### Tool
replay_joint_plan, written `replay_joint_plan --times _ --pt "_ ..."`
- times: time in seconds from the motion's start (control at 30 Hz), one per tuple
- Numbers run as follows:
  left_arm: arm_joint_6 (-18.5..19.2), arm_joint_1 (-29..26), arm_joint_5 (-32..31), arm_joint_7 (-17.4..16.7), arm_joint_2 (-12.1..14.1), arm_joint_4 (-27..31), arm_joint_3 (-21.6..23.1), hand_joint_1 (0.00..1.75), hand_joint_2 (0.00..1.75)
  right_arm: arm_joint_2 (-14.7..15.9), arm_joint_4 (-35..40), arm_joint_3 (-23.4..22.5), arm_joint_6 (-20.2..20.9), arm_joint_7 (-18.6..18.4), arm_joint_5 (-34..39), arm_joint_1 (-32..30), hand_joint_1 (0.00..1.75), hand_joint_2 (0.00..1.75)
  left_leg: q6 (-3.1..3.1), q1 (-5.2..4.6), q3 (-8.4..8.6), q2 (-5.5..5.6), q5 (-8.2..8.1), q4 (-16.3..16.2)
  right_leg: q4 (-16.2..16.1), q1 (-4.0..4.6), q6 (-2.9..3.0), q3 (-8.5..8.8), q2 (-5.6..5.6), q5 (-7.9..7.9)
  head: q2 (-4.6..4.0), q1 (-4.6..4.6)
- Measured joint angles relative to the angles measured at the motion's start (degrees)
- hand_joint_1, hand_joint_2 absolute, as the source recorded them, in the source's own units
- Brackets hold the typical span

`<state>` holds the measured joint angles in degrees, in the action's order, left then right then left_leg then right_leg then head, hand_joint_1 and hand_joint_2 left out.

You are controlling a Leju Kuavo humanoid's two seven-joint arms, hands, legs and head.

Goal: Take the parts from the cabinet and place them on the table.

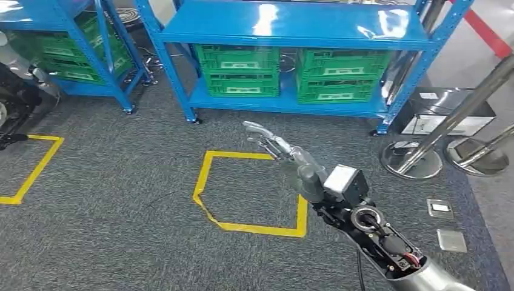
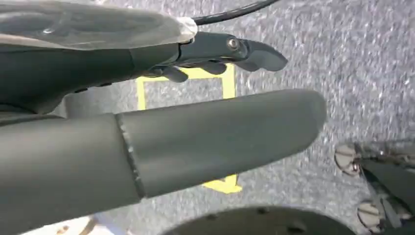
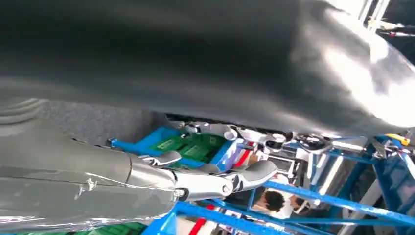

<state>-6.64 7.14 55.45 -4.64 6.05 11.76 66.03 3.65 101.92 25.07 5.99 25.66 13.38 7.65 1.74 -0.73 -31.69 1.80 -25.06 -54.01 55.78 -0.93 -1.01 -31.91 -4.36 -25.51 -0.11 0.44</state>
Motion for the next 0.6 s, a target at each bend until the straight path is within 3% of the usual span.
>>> replay_joint_plan --times 0.03,0.07,0.13,0.17,0.2,0.23,0.27,0.3,0.33,0.37,0.4,0.43,0.5,0.53,0.57,0.6 --pt "0.0 0.0 0.0 0.1 -0.3 0.0 0.0 0.0 0.0 0.0 0.0 0.0 0.0 0.0 0.0 0.0 0.0 0.0 -0.11 0.85 0.58 -0.78 0.52 1.3 0.2 0.22 -0.22 -0.02 0.13 -0.27 0.0 0.04" --pt "0.0 -0.1 -0.2 0.2 -0.2 0.0 0.0 0.0 0.0 0.0 0.0 0.0 0.0 0.0 0.0 0.1 0.0 0.0 0.02 0.73 0.96 -1.2 0.64 1.8 1.7 0.52 -0.44 -0.58 2.01 -1.54 0.0 0.3" --pt "0.0 -0.1 -0.4 0.5 -0.2 0.0 0.0 0.0 0.0 0.0 0.0 -0.1 -0.2 0.1 0.0 0.3 0.0 0.0 0.25 0.66 1.01 -2.22 0.66 1.8 10.2 0.33 -0.83 -4.52 3.42 -6.33 0.0 1.05" --pt "0.0 -0.1 -0.4 0.7 -0.3 0.0 0.0 0.0 0.0 0.0 0.0 -0.1 -0.2 0.0 0.0 0.1 0.0 0.0 0.3 0.62 1.02 -2.69 0.62 1.8 14.6 0.32 -1.01 -6.52 3.62 -8.02 0.0 1.13" --pt "0.0 -0.1 -0.5 0.7 -0.3 0.0 0.0 0.0 0.0 0.0 0.0 0.0 -0.2 0.1 0.0 0.0 0.0 0.0 0.31 0.63 1.01 -3.23 0.54 1.7 17.4 0.3 -1.24 -7.88 3.73 -8.59 0.0 1.22" --pt "0.1 -0.1 -0.5 0.7 -0.3 0.0 0.0 0.0 0.0 0.0 -0.1 0.0 -0.2 0.0 0.0 0.0 0.0 0.0 0.27 0.64 1.04 -3.64 0.47 1.7 17.3 0.2 -1.37 -7.84 3.86 -7.8 0.0 1.42" --pt "0.1 -0.1 -0.5 0.8 -0.3 0.0 0.0 0.0 0.0 0.0 -0.1 -0.1 -0.2 0.0 0.0 0.0 0.0 0.0 0.16 0.68 1.08 -4.12 0.3 1.5 14.6 0.08 -1.46 -6.49 4.08 -5.78 0.0 1.64" --pt "0.1 -0.1 -0.5 0.9 -0.5 0.0 0.0 0.0 0.0 0.1 -0.1 -0.1 -0.2 0.0 0.0 0.0 0.0 0.0 0.0 0.7 1.13 -4.53 0.09 1.2 9.8 -0.03 -1.53 -4.05 4.49 -3.17 0.0 1.86" --pt "0.1 -0.1 -0.5 0.9 -0.5 0.0 0.0 0.0 0.0 0.1 -0.1 -0.1 -0.2 0.0 0.0 0.1 0.0 0.0 -0.25 0.72 1.21 -4.95 -0.24 0.8 4.1 -0.05 -1.47 -1.1 5.77 -0.62 0.0 2.03" --pt "0.0 -0.2 -0.5 1.0 -0.6 0.0 0.0 0.0 0.0 0.1 -0.1 -0.1 -0.2 0.0 0.0 0.2 0.0 0.0 -0.61 0.59 1.19 -5.29 -0.55 0.5 0.5 0.17 -1.36 0.54 8.45 -0.65 0.0 2.32" --pt "0.0 -0.1 -0.5 1.1 -0.6 0.0 0.0 0.0 0.0 0.1 -0.1 0.0 -0.2 -0.1 0.0 0.3 0.0 0.0 -0.96 0.16 1.03 -5.62 -0.83 -0.2 0.1 0.5 -0.54 0.64 7.75 -0.65 0.0 2.53" --pt "0.0 -0.1 -0.5 1.1 -0.6 0.0 0.0 0.0 0.0 0.1 -0.1 0.0 -0.2 0.0 -0.1 0.3 0.0 0.0 -1.06 0.15 1.04 -6.0 -0.77 -0.1 0.3 0.41 -0.01 0.42 7.1 -0.65 0.0 2.16" --pt "0.0 -0.1 -0.4 1.1 -0.6 0.0 0.0 0.0 0.0 0.1 -0.1 -0.1 -0.2 -0.2 -0.1 0.3 0.0 0.0 -1.4 0.17 1.27 -7.17 -0.8 0.0 0.2 0.63 0.52 0.2 5.89 -0.48 0.0 1.48" --pt "0.0 0.0 -0.4 1.2 -0.6 0.0 0.0 0.0 0.0 0.1 -0.1 0.0 -0.2 -0.2 -0.1 0.4 0.0 0.0 -1.77 0.23 1.16 -7.32 -1.2 -0.2 -0.1 0.24 1.04 0.44 5.29 -0.13 0.0 1.55" --pt "0.0 0.0 -0.4 1.4 -0.7 0.0 0.0 0.0 0.0 0.1 -0.1 0.0 -0.2 -0.2 -0.1 0.4 0.0 0.0 -2.28 0.56 0.8 -4.94 -2.42 -1.6 -0.2 0.11 1.23 0.38 4.85 -0.02 0.0 1.31" --pt "0.0 0.0 -0.4 1.5 -0.7 0.0 0.0 0.0 0.0 0.1 -0.1 -0.1 -0.2 -0.4 -0.1 0.5 0.0 0.0 -2.54 0.64 -0.67 -3.35 -4.58 -5.0 -0.2 -0.04 1.45 0.26 4.53 0.1 0.0 0.83"
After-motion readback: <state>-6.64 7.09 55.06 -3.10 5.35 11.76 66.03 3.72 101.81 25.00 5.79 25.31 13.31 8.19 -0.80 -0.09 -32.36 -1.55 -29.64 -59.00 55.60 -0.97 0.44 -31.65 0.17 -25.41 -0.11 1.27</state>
